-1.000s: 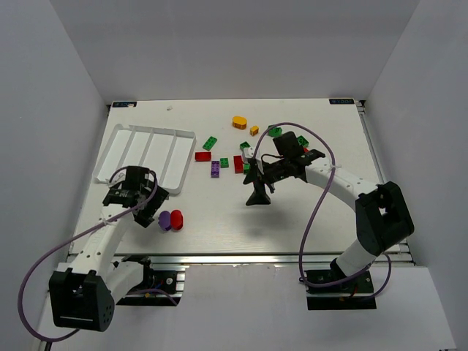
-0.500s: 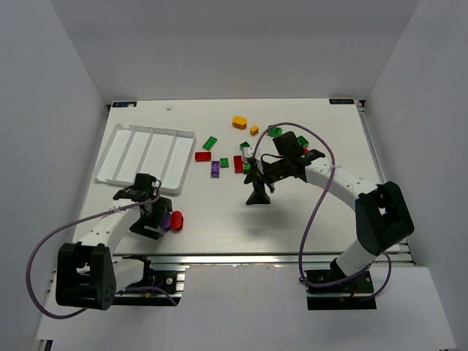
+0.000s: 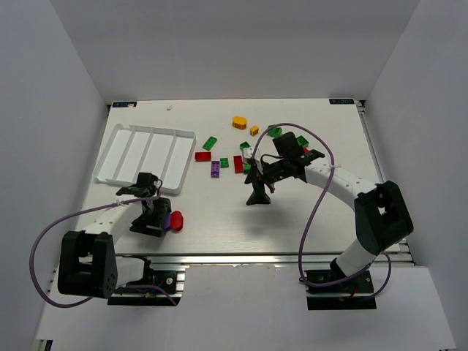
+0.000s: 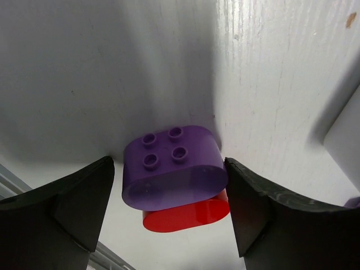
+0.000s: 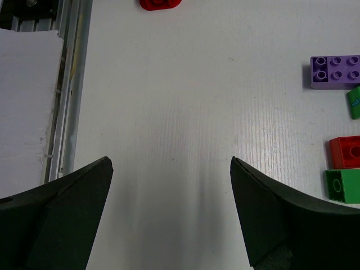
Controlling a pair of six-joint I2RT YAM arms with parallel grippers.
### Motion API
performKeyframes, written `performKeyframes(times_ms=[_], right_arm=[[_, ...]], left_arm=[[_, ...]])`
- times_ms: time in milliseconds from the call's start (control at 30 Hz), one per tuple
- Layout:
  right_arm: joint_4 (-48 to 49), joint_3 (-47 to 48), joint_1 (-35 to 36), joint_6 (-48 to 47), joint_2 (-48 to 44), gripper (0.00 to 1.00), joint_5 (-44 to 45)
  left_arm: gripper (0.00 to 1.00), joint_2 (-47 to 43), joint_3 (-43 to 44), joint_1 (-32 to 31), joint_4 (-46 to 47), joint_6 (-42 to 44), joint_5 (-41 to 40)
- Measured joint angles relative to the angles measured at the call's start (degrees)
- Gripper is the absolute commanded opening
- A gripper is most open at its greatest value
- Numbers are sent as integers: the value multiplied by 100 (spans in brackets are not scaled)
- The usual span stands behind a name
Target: Sort the legos into containers by color
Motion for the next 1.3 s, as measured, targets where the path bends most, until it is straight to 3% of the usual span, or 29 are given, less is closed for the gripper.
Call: performKeyframes(times_ms=[100,167,200,300,433,667,767,1000,1300], right_arm=[[4,-9,0,0,0,89,9],[7,-17,0,4,2,89,9],[4,-17,0,13,0,89,9],[31,-17,0,157,2,89,-24],[238,103,24,951,153,89,-177],[275,1285,254,2070,820,89,-278],[490,2225,328,3178,1270,89,-442],[1128,2566,540,5010,1644,89,-286],[1156,2859,752,6037,2118,89,271]], left_arm=[[78,13,0,0,2,-46,-2],[64,9,-15,0,24,-101,0],[46,-9,-13,2,31,-105,15],[14,-48,-15,2,61,-24,24],[0,-48,197,2,11,337,70],[0,-378,780,-186,752,1165,616],[0,-516,780,-411,1351,1255,925],[0,-468,839,-855,2485,1274,1182],[0,-334,1102,-946,3182,1355,1255]])
